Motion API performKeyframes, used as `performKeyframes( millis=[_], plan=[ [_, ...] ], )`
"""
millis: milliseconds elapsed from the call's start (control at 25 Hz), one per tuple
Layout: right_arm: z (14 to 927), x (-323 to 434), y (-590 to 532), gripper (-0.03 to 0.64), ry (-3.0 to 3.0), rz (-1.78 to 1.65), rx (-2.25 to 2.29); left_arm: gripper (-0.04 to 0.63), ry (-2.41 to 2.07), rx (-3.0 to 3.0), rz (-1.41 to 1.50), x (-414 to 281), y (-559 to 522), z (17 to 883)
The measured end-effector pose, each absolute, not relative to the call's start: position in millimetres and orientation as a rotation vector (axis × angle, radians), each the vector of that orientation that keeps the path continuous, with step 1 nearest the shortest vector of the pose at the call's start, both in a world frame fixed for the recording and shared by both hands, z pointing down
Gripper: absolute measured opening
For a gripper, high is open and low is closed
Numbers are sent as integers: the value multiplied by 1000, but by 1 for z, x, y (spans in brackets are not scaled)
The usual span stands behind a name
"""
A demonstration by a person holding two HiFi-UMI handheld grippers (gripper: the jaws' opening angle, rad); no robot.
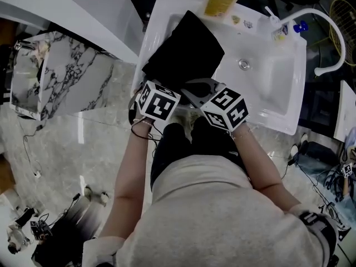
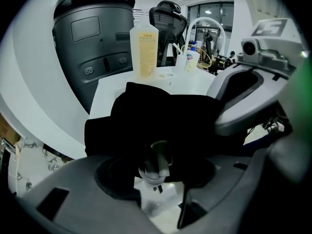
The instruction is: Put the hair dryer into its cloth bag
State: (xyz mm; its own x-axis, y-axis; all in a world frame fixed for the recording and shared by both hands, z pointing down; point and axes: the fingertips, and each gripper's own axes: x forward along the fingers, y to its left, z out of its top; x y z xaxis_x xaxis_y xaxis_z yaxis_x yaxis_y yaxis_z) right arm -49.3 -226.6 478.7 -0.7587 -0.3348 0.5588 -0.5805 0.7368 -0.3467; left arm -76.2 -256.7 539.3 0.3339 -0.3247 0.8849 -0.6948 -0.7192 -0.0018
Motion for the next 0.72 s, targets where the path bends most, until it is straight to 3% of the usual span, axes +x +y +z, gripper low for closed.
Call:
performKeyframes(
  millis=[720],
  plan=[
    [482,-48,-227,11,-2455,699,729,242,-921,2298,1342,-80,-258,532]
  ],
)
